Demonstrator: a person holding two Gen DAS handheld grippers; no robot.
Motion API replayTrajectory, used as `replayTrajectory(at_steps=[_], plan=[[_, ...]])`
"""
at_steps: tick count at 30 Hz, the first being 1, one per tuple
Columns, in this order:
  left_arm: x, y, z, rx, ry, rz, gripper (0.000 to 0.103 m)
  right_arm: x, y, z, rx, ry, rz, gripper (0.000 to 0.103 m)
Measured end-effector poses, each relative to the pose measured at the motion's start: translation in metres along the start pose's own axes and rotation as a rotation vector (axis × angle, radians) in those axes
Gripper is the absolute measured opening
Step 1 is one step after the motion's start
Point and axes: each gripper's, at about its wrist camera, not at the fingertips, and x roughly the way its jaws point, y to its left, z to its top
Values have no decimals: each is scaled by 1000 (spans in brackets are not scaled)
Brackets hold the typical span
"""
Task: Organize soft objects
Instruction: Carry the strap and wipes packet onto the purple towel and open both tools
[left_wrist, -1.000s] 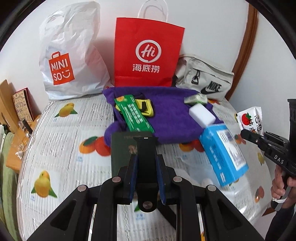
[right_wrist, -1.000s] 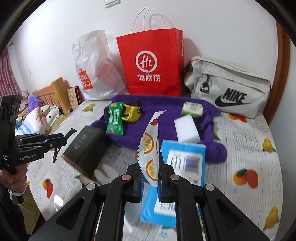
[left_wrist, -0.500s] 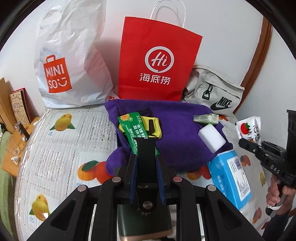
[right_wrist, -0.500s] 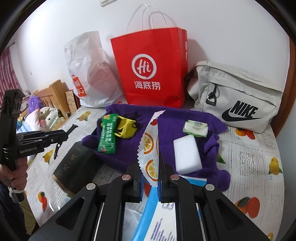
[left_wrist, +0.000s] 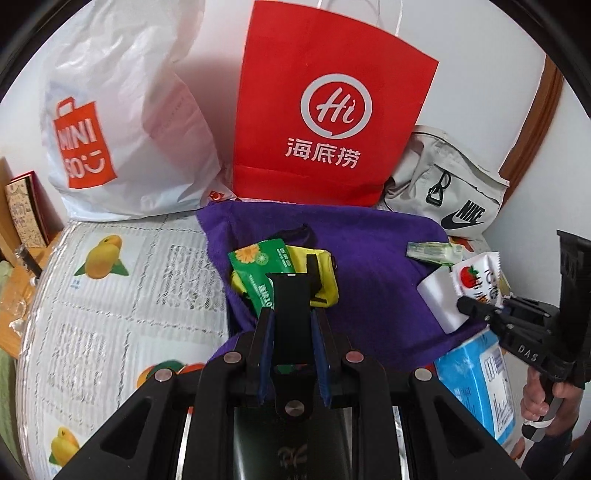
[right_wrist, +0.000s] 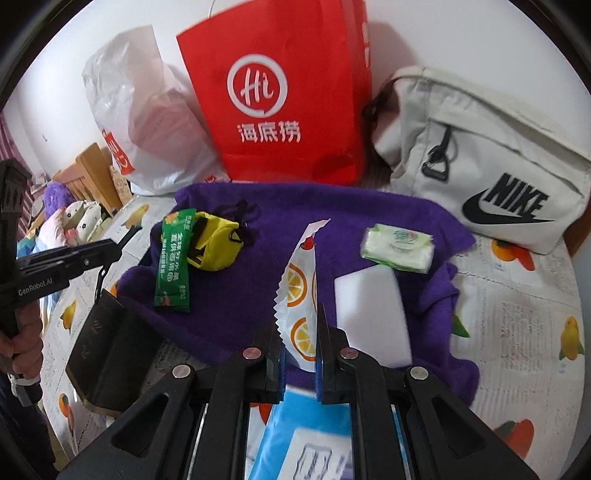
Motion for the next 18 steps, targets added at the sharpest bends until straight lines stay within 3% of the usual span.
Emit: replayTrajectory(at_steps=[12, 16, 18], plan=[[33, -1, 16, -26, 37, -12, 20, 37, -2, 10, -3, 127, 36, 13], [41, -2, 19, -28, 43, -13, 20, 42, -4, 9, -2, 133, 25, 14], [46, -3, 20, -24, 54, -14, 20, 42, -4, 10, -5, 128, 24, 26]])
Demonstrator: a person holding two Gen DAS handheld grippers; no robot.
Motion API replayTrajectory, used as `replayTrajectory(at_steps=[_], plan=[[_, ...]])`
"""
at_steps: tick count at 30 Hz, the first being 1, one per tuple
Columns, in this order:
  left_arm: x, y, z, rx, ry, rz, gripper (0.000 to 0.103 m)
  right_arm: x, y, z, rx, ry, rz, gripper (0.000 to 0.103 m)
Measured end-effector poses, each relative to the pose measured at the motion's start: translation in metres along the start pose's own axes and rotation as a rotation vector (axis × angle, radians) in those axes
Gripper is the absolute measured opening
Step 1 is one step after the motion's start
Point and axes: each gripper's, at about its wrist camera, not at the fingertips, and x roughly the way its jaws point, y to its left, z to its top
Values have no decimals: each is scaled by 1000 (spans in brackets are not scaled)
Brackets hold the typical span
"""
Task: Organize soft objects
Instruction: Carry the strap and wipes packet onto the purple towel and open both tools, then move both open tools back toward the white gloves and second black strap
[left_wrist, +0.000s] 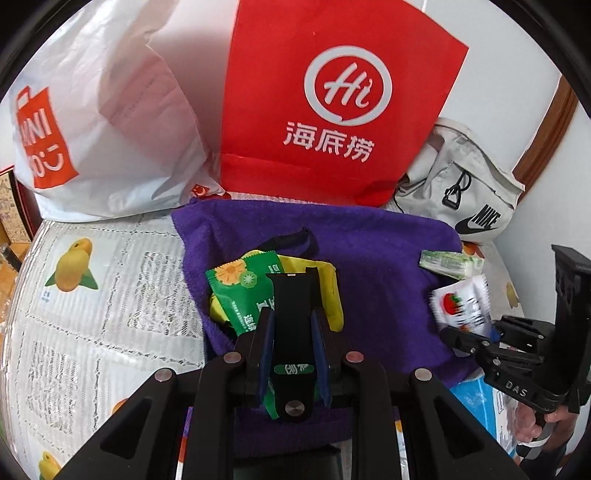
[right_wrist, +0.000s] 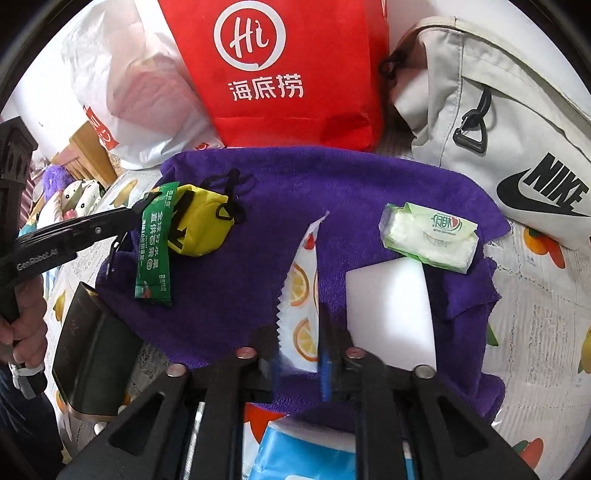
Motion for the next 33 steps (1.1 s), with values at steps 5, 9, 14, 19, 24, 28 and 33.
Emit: replayTrajectory(at_steps=[5, 9, 14, 19, 24, 28, 33], plan=[[12, -1, 2, -9, 13, 0, 20, -7, 2, 0, -15, -39, -17, 48], [18, 0, 5, -14, 29, 2, 20, -15, 3, -2, -24, -66, -33, 48], [25, 0, 9, -18, 49, 3, 20, -27, 0, -8, -11, -104, -39, 48], [26, -1, 11, -26, 49, 1, 20, -44, -1, -16, 15, -145, -26, 48], [16, -2, 11, -41, 53, 3, 45, -55, 6, -26, 12, -164, -15, 48], [-4, -3, 6, -29, 29, 8, 46, -65, 17, -35, -9, -167, -12, 48], [-40, -1, -11, -36, -3, 25, 46, -82, 35, -52, -23, -178, -2, 48]])
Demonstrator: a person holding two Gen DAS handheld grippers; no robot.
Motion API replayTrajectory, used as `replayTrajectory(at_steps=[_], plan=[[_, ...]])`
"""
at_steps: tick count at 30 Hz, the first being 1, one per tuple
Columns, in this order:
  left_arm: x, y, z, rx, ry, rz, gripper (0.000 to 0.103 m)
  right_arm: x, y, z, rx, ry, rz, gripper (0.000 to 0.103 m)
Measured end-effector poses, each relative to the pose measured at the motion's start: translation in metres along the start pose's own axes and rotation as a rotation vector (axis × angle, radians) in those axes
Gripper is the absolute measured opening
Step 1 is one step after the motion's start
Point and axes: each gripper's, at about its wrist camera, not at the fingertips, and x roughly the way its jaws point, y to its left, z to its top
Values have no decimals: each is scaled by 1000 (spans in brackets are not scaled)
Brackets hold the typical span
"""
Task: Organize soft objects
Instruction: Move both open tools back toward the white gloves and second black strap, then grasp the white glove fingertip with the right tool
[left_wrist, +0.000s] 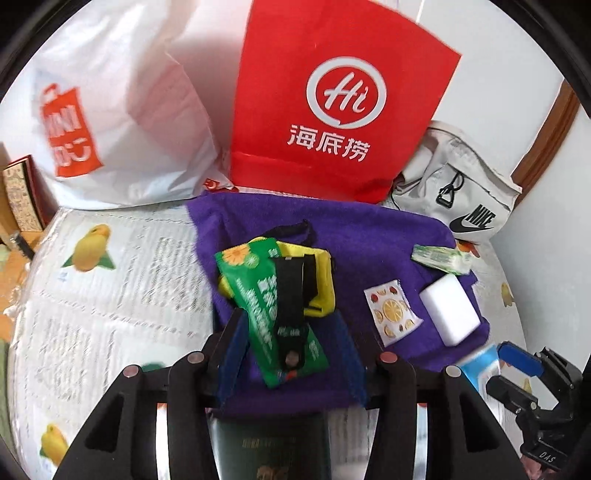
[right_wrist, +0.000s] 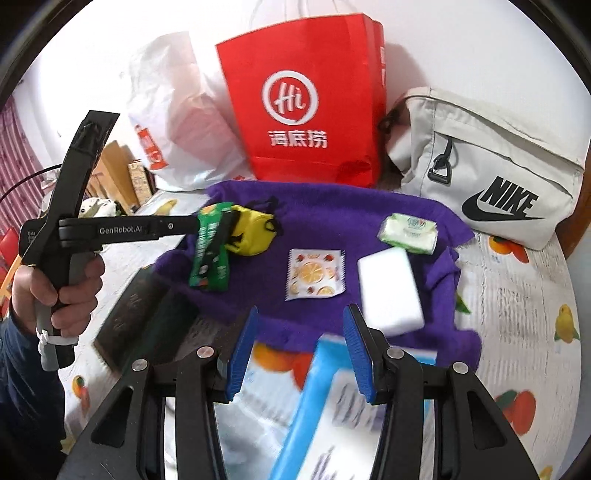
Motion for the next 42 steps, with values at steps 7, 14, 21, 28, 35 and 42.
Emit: replayTrajectory(at_steps=[7, 14, 21, 28, 35, 42], plan=[[-46, 2, -33, 13, -42, 18, 46, -34, 30, -37, -8, 1, 26, 48], [-76, 7, -80, 12, -41, -19, 46, -48, 57, -81, -9, 18, 50, 48], [-82, 12, -121, 16, -23, -33, 47, -35, 76, -106, -41, 40, 41, 41], [-80, 19, -150, 10, -21, -26, 50, -7, 86, -118, -82, 80, -38, 32], [-88, 21, -159, 27, -22, -38, 50, 0, 86, -127, -76, 74, -63, 18], [-84, 5, -176, 61, 9, -52, 50, -29, 80, -124, -27, -21, 4, 17]])
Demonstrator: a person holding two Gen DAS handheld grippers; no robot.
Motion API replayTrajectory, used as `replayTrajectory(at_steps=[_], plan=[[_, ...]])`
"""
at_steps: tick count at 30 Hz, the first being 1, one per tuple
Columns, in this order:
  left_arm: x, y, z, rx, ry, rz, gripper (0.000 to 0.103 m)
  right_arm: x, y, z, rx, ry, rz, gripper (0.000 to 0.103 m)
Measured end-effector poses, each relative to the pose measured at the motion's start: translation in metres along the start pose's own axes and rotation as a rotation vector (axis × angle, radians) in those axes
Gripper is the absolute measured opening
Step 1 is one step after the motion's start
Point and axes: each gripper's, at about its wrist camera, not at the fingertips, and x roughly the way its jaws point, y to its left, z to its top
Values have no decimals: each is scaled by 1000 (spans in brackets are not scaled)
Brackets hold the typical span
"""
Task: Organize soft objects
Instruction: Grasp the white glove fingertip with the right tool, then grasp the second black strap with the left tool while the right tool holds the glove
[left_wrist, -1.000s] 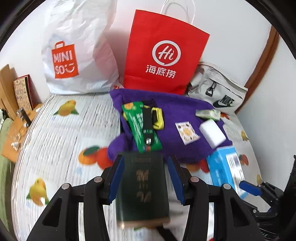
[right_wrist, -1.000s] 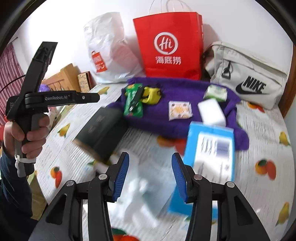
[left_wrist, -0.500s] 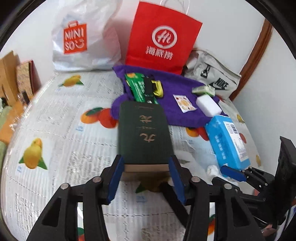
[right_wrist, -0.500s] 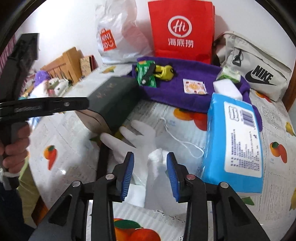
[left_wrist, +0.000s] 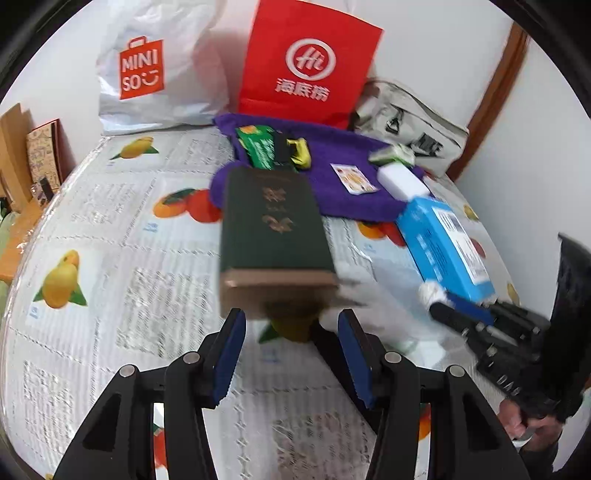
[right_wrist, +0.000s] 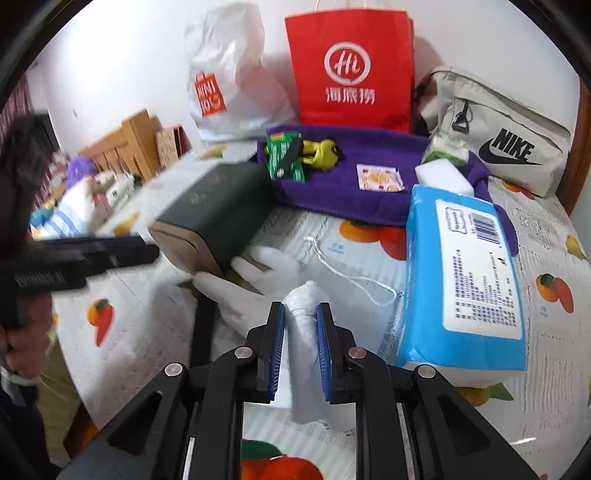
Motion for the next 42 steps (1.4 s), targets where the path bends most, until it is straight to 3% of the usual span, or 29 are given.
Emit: replayTrajectory(at_steps=[11, 14, 19, 28, 31, 35, 42], plan=[[34, -34, -40, 49, 102, 12, 50, -49, -17, -27, 27, -70, 5, 17], [38, -47, -42, 79, 93, 28, 61, -57, -29, -40, 45, -65, -18, 17], [47, -69, -46, 154, 82, 132, 64, -58, -54, -60, 121, -35, -65, 17], [28, -39, -60, 109, 105, 217, 66, -54, -70, -73, 175, -30, -68, 17], [26, -37, -63, 103, 105, 217, 64, -49, -71, -74, 181, -29, -58, 17], [24, -44, -65, 112, 76, 191, 35, -45, -72, -77, 190, -16, -67, 17], [28, -45, -60, 116, 56, 113, 27, -45, -69, -77, 178, -10, -66, 17]])
